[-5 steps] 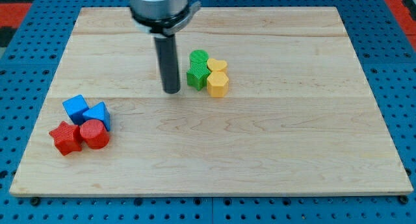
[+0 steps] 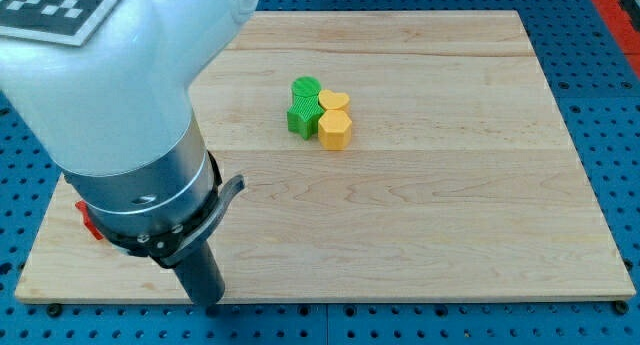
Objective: Move the red circle along with the red star towards the center
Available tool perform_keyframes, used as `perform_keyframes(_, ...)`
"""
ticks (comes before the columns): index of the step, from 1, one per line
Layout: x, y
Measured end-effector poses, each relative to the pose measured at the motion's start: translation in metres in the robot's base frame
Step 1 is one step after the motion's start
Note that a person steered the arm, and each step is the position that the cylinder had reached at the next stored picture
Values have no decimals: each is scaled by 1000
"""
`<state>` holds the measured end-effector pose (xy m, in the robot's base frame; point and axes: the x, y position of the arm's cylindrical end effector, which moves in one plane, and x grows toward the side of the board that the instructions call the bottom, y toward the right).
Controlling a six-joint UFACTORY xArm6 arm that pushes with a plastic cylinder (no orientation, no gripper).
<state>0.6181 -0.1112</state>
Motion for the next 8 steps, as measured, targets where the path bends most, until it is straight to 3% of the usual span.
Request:
perform_keyframes(1,0,-65)
perform_keyframes(2,-1,-166)
perform_keyframes(3,-8,-193)
perform_keyframes(5,-11,-193)
perform_keyframes(7,-94,-191)
perform_keyframes(8,-94,-163)
